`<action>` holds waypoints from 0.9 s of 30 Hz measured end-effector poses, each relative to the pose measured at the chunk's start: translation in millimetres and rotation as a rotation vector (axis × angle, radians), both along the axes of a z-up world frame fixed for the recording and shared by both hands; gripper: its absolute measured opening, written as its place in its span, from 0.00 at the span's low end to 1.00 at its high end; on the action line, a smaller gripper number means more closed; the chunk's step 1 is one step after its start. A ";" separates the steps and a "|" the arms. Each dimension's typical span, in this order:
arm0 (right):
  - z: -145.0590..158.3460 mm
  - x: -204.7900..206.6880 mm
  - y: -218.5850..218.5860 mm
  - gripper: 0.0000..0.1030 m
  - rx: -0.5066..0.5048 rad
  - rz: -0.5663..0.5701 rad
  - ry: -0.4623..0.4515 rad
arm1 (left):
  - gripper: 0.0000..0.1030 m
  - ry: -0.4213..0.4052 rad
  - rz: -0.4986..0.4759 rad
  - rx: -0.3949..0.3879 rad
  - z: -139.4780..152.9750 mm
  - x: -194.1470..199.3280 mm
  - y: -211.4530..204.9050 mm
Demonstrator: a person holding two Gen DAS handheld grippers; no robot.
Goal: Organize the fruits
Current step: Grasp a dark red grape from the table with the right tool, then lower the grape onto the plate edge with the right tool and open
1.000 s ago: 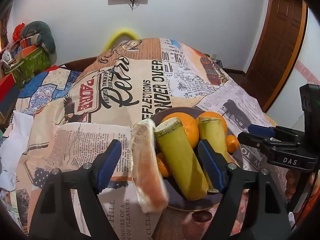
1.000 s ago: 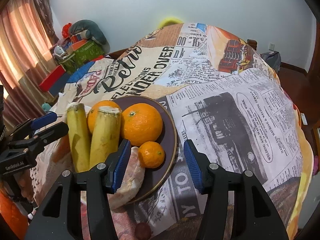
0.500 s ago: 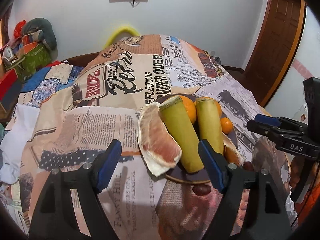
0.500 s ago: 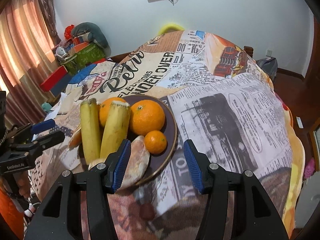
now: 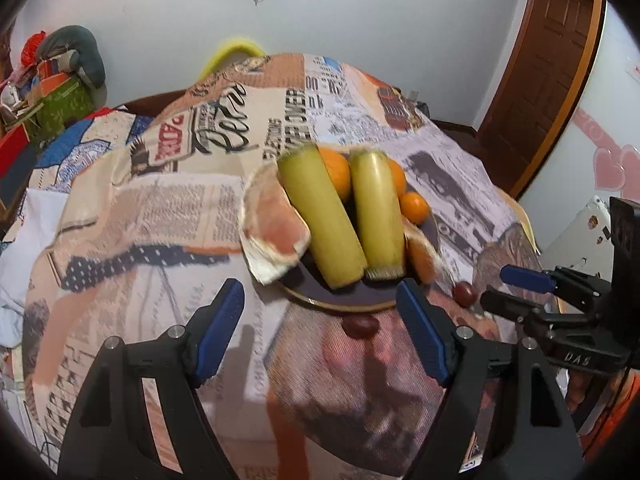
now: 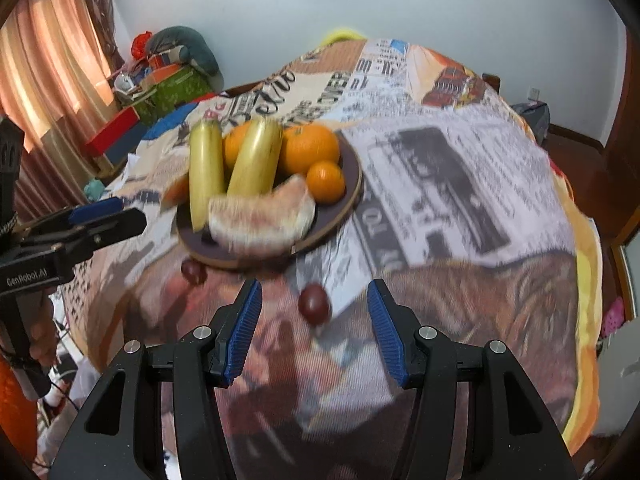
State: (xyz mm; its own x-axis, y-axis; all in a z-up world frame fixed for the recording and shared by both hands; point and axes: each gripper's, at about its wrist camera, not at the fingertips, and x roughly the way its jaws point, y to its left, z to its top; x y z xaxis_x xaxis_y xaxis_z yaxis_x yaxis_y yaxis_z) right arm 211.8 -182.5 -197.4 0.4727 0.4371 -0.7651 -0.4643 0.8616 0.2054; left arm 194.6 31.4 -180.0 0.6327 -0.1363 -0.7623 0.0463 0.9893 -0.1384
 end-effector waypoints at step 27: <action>-26.7 2.2 8.2 0.17 0.001 0.016 0.015 | 0.41 0.104 -0.055 0.023 -45.8 12.0 -31.4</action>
State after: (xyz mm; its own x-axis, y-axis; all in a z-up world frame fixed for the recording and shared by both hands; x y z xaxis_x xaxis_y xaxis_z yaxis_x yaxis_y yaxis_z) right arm 214.0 -174.3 -224.1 0.4545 0.4452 -0.7715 -0.4745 0.8540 0.2132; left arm 206.6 0.0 -225.8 0.5423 -0.1506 -0.8266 0.0873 0.9886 -0.1228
